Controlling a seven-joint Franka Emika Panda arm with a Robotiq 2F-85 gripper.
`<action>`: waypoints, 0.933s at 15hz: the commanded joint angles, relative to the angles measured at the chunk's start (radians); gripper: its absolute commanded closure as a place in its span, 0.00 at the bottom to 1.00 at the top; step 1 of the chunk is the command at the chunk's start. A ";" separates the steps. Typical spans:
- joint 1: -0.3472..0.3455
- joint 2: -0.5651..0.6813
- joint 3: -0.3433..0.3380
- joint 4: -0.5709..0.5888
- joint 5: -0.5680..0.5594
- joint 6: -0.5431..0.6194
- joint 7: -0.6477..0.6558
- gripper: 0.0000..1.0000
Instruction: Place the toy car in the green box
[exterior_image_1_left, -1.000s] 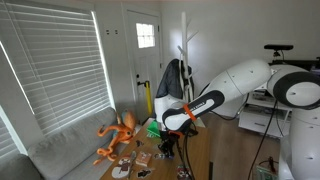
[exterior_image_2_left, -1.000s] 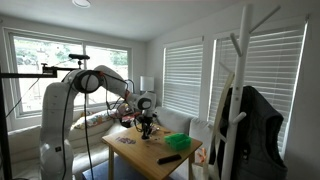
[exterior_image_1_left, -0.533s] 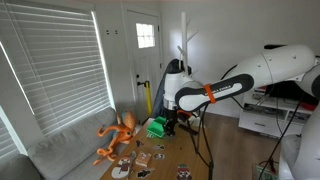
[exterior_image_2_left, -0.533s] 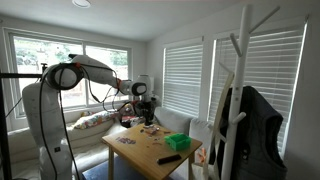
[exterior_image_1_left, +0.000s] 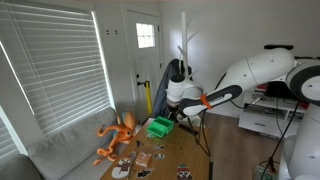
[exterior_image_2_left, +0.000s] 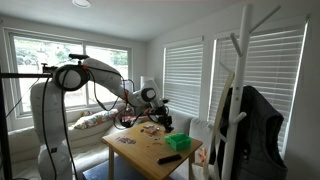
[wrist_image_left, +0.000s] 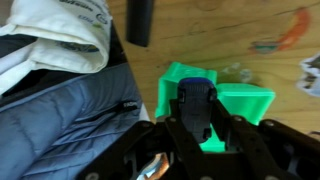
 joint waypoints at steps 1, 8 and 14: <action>-0.039 0.091 -0.045 0.037 -0.277 0.069 0.137 0.90; -0.007 0.166 -0.068 0.113 -0.175 0.099 0.230 0.90; 0.025 0.191 -0.071 0.144 0.055 0.027 0.258 0.90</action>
